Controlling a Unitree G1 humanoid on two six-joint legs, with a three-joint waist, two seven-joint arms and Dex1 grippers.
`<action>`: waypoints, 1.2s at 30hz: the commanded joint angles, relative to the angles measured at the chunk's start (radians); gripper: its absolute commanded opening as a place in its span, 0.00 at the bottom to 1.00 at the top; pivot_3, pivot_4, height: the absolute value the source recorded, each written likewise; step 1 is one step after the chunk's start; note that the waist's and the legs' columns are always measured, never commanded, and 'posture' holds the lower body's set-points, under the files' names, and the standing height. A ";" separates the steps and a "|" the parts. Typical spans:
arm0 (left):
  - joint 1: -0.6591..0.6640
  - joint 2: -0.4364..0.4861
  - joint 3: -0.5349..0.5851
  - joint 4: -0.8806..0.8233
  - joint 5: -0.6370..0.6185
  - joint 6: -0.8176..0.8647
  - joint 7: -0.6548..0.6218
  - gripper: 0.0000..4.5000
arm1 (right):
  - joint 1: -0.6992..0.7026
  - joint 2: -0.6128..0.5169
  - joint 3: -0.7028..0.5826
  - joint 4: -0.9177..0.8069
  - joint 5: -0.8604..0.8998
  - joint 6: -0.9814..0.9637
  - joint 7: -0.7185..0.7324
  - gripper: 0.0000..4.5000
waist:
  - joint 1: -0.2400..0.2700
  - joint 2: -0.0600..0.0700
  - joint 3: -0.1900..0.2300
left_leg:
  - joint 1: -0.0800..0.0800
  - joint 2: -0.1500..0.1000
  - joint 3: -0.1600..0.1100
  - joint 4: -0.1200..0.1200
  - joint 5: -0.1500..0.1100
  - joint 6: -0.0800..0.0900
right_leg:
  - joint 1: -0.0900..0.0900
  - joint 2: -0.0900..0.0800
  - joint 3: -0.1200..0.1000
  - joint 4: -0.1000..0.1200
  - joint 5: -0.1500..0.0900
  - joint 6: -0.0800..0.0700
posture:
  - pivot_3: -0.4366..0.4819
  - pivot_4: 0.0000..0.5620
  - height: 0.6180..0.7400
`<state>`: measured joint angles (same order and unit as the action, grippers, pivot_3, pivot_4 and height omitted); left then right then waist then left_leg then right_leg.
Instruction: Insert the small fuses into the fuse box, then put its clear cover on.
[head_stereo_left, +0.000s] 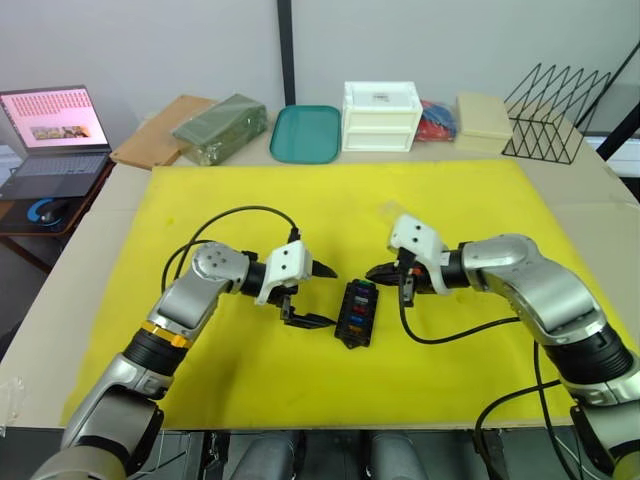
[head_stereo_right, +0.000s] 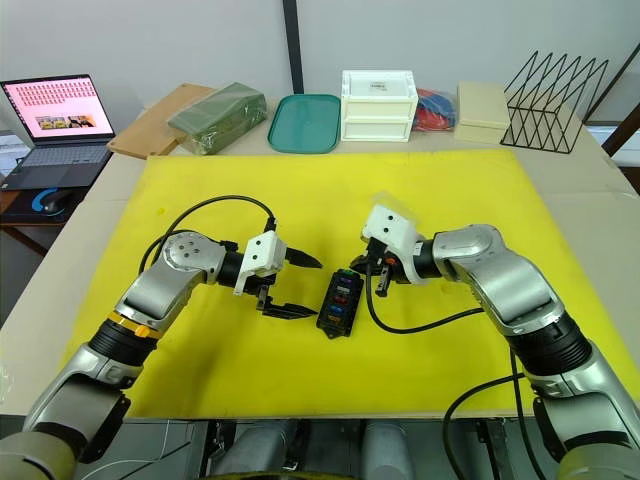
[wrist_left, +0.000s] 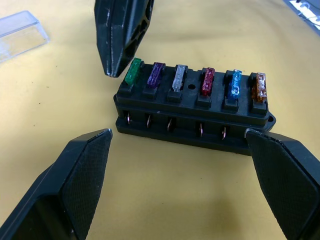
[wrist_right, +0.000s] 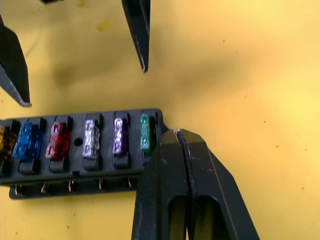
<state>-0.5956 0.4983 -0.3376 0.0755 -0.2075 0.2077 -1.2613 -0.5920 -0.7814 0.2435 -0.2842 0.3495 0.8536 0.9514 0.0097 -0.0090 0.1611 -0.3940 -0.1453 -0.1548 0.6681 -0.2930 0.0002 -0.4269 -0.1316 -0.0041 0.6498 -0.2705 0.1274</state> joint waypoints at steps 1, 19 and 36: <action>-0.008 -0.002 0.015 -0.020 -0.003 -0.017 0.001 1.00 | -0.033 0.001 -0.058 -0.079 0.050 0.023 0.010 0.00 | 0.000 0.000 0.000 | 0.000 0.000 0.000 0.000 0.000 0.000 | 0.000 0.000 0.000 0.000 0.000 0.000 | 0.48 0.27 1.00; -0.002 0.001 0.016 -0.030 -0.003 -0.013 0.004 1.00 | 0.021 -0.009 -0.007 -0.067 0.034 0.002 0.010 0.00 | 0.000 0.000 0.000 | 0.000 0.000 0.000 0.000 0.000 0.000 | 0.000 0.000 0.000 0.000 0.000 0.000 | 0.48 0.27 1.00; 0.079 0.011 0.097 -0.163 -0.070 0.117 0.102 1.00 | 0.049 0.084 -0.160 -0.169 0.069 0.017 -0.127 0.00 | -0.001 0.000 0.000 | 0.000 0.000 0.000 0.000 0.000 0.000 | 0.000 0.000 0.000 0.000 0.000 0.000 | 0.48 0.27 1.00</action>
<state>-0.5239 0.5022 -0.2920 -0.0206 -0.2403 0.2869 -1.1937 -0.5409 -0.7160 0.1660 -0.3711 0.3831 0.8538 0.8715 0.0089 -0.0090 0.1609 -0.3935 -0.1452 -0.1552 0.6679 -0.2930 0.0001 -0.4268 -0.1315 -0.0036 0.6501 -0.2705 0.1274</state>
